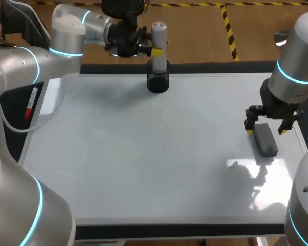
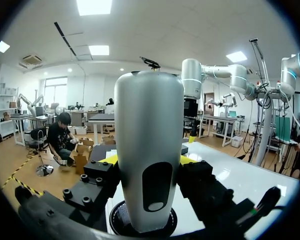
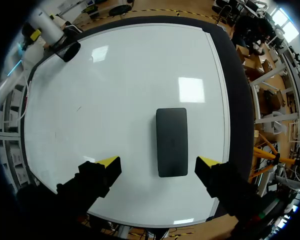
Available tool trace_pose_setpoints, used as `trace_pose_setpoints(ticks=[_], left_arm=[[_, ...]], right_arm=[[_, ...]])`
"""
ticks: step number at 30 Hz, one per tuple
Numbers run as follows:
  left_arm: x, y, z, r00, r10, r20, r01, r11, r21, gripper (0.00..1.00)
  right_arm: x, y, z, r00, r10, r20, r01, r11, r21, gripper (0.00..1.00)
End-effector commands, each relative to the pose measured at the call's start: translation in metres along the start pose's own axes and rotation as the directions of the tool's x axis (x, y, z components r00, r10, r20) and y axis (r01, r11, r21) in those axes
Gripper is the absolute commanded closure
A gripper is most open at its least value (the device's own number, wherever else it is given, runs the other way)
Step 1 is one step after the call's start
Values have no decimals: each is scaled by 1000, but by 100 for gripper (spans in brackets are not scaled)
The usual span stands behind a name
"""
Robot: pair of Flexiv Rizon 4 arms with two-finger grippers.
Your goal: Pick up the inspection probe, press it on each red-marked spot on the whiteboard one by one, put down the probe, pick up the eraser, and wipe off all the red marks.
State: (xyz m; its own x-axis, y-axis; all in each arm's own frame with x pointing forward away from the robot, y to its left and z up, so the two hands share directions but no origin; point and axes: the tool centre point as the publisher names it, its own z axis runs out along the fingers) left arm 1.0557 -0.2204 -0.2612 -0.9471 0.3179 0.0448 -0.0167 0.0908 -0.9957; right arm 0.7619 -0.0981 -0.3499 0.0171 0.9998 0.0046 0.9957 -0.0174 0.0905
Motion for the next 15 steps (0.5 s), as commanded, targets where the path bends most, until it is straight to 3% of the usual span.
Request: trace_pose_setpoints(ticks=[1,15], left_arm=[[-7,11,1,1000,-3,-18,3,1000,17,100],[1,26,-7,1000,-24,-3,24,1000,-2,100]], right_arm=[[-1,-1,-1,1000,-1,-1,1,1000,-1,0],[-1,-1,-1,1000,-1,-1,1,1000,-1,0]])
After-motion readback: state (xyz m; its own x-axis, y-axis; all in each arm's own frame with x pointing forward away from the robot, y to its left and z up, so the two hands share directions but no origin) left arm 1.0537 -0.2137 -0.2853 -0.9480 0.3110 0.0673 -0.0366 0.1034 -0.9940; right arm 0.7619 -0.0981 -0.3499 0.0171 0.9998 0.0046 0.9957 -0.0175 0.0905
